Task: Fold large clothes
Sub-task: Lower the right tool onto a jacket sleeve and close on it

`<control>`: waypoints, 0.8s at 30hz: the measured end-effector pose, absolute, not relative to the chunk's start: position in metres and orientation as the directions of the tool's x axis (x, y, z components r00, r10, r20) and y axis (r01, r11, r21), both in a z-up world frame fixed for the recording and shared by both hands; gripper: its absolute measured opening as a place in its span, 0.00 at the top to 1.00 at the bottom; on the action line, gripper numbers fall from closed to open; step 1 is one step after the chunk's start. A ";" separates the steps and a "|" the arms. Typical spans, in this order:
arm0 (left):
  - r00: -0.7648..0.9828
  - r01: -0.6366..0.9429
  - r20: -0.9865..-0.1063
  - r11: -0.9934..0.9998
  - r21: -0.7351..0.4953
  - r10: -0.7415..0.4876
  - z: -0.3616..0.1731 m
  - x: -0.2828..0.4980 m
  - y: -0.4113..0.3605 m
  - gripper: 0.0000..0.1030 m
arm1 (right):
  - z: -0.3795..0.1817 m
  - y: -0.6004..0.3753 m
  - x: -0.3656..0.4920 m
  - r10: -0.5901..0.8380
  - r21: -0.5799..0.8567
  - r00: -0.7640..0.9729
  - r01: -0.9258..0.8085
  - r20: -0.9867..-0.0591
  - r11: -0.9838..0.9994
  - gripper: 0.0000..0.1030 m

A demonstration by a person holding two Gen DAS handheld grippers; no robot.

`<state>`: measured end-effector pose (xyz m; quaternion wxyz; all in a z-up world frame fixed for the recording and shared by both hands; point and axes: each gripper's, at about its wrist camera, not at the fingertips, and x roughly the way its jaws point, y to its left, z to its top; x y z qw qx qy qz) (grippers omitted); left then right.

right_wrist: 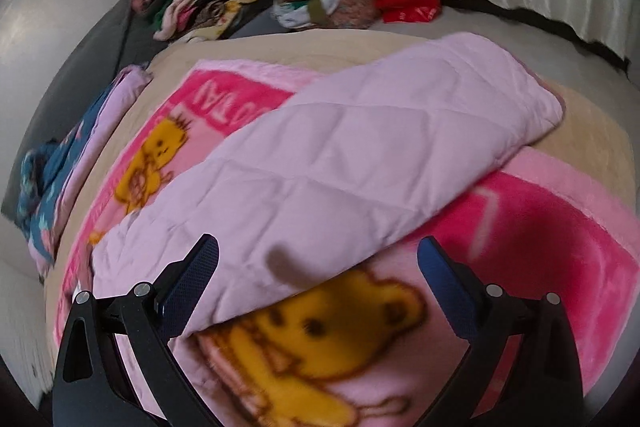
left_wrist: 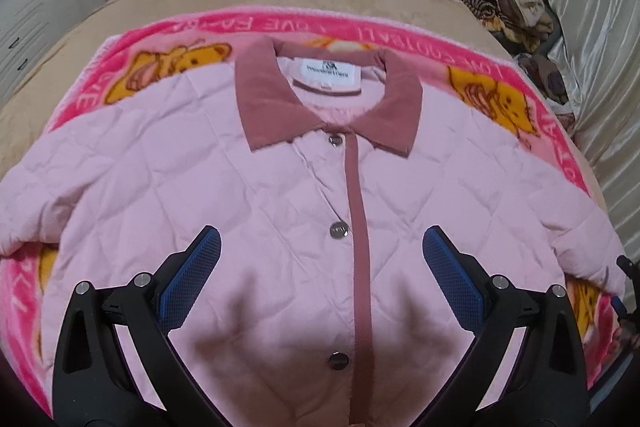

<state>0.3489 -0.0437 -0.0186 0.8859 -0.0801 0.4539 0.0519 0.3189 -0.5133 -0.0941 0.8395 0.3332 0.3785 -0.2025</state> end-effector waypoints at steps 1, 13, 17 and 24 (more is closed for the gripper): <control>0.581 -0.165 -0.814 0.982 -0.093 0.020 -0.021 0.349 -0.045 0.08 | -0.098 -0.520 0.319 -0.095 0.410 0.629 0.605 -0.771 0.682 0.04; 0.592 -0.113 -0.806 0.993 -0.043 0.032 -0.021 0.349 -0.046 0.08 | -0.135 -0.592 0.333 -0.081 0.508 0.619 0.706 -0.781 0.493 0.04; 0.589 -0.097 -0.808 0.994 -0.059 0.009 -0.013 0.349 -0.042 0.08 | -0.138 -0.596 0.339 -0.101 0.493 0.622 0.700 -0.777 0.516 0.16; 0.606 -0.105 -0.795 0.991 -0.082 -0.002 0.010 0.343 -0.034 0.08 | -0.100 -0.591 0.335 -0.124 0.495 0.710 0.593 -0.693 0.634 0.79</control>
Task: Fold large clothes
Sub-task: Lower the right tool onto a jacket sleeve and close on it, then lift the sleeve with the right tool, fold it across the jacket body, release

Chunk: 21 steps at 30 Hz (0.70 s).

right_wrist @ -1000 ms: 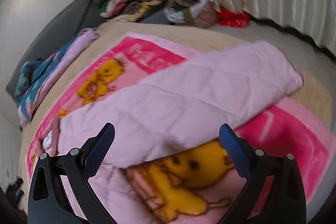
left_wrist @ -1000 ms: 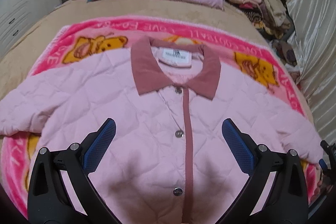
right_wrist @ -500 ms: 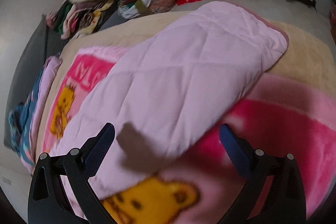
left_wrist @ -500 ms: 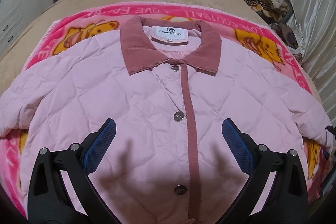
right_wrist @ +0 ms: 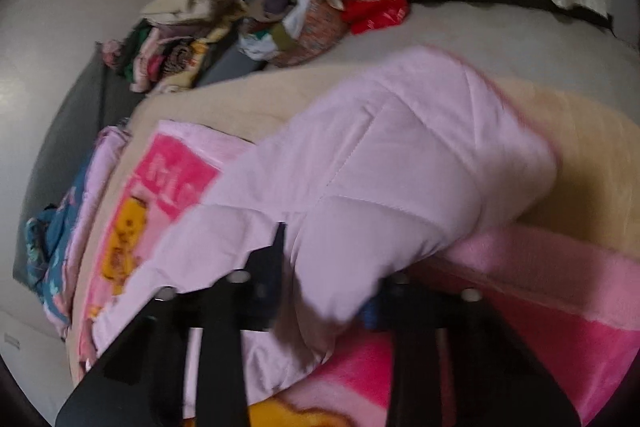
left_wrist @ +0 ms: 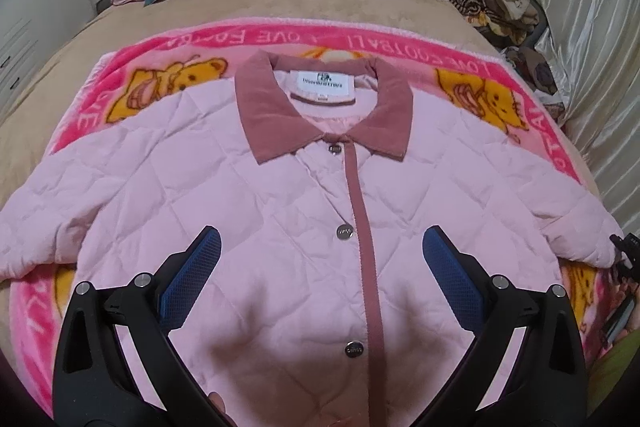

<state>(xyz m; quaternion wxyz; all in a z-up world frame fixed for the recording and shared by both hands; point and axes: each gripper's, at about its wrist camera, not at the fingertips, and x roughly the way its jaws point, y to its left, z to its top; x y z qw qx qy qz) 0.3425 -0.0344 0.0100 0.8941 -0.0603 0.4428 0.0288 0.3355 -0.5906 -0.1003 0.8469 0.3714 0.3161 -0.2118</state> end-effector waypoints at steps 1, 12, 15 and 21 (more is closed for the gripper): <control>0.608 -0.108 -0.794 0.991 -0.084 -0.001 0.013 0.342 -0.033 0.08 | -0.086 -0.585 0.336 -0.133 0.482 0.723 0.574 -0.678 0.661 0.80; 0.651 -0.154 -0.759 0.981 -0.118 0.011 0.050 0.331 -0.005 0.08 | 0.029 -0.507 0.342 -0.073 0.404 0.859 0.312 -0.507 0.860 0.82; 0.659 -0.160 -0.752 0.978 -0.137 0.002 0.056 0.326 0.005 0.08 | 0.057 -0.473 0.340 -0.017 0.380 0.885 0.217 -0.465 0.899 0.83; 0.669 -0.167 -0.743 0.973 -0.157 -0.005 0.064 0.318 0.025 0.08 | 0.098 -0.413 0.337 0.035 0.298 0.915 0.096 -0.403 0.950 0.83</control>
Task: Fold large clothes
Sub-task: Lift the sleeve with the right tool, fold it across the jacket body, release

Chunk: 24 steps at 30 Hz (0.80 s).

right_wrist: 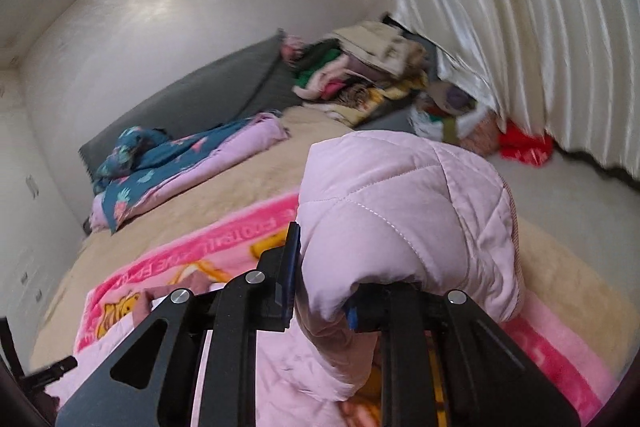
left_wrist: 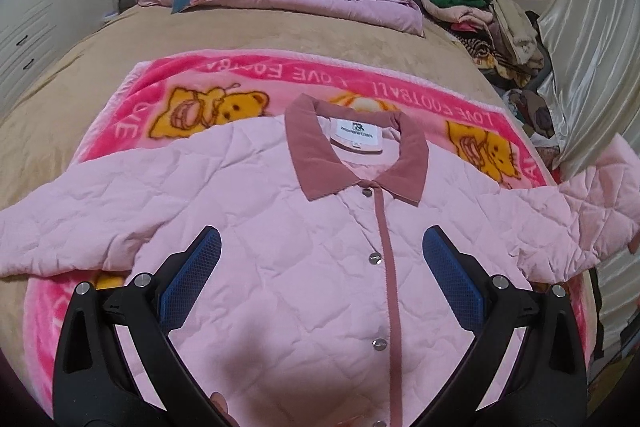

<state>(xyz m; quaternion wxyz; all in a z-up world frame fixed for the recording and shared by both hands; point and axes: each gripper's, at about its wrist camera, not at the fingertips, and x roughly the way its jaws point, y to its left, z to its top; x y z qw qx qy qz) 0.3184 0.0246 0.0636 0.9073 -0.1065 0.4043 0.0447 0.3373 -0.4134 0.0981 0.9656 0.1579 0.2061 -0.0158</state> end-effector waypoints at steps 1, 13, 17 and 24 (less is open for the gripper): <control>0.673 -0.167 -0.740 0.973 -0.160 -0.006 0.065 0.317 0.028 0.08 | 0.102 -0.406 0.338 0.037 0.283 0.917 0.084 -0.398 0.956 0.83; 0.723 -0.188 -0.691 0.957 -0.219 -0.016 0.075 0.305 0.072 0.08 | 0.117 -0.303 0.354 0.104 0.113 0.922 -0.066 -0.373 0.991 0.83; 0.724 -0.197 -0.689 0.948 -0.249 -0.030 0.070 0.306 0.084 0.08 | 0.112 -0.264 0.361 0.130 0.053 0.918 -0.119 -0.375 0.992 0.83; 0.717 -0.225 -0.696 0.927 -0.299 -0.050 0.051 0.307 0.102 0.08 | 0.081 -0.194 0.368 0.213 -0.037 0.888 -0.249 -0.407 0.968 0.83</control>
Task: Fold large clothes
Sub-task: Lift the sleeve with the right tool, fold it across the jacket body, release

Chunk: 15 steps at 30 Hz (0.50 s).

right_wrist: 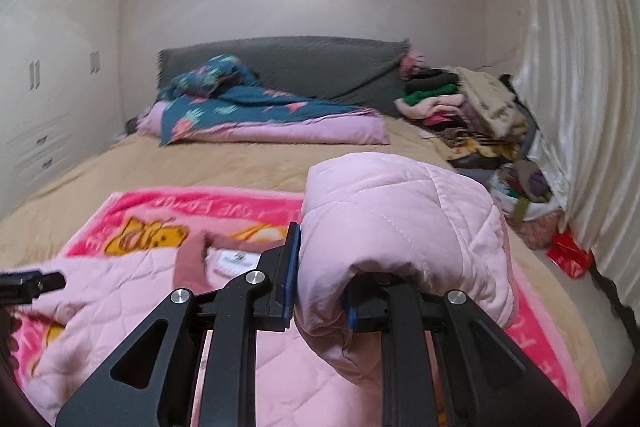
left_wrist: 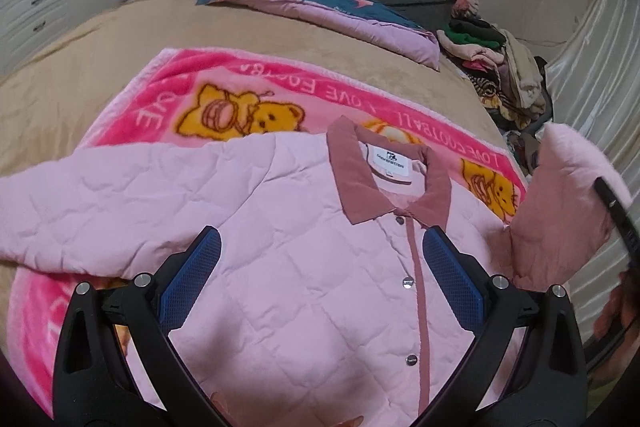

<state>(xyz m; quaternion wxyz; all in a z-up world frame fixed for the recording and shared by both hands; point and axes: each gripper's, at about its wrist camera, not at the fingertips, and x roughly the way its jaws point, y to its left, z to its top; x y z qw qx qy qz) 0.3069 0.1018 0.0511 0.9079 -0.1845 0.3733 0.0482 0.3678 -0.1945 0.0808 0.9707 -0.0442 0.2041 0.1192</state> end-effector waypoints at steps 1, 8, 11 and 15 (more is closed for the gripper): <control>0.714 -0.230 -0.697 0.922 -0.310 -0.057 0.047 0.307 0.104 0.08 | 0.074 -0.185 0.368 0.225 -0.044 0.881 -0.267 -0.416 0.963 0.83; 0.691 -0.259 -0.718 0.901 -0.349 -0.079 0.018 0.308 0.113 0.08 | 0.001 -0.132 0.375 0.331 0.034 0.775 -0.372 -0.539 0.927 0.83; 0.680 -0.269 -0.728 0.892 -0.362 -0.090 0.006 0.311 0.114 0.08 | -0.034 -0.115 0.378 0.371 0.114 0.707 -0.385 -0.602 0.916 0.83; 0.661 -0.284 -0.740 0.871 -0.401 -0.126 -0.011 0.315 0.116 0.08 | -0.065 -0.111 0.376 0.419 0.232 0.637 -0.360 -0.647 0.904 0.70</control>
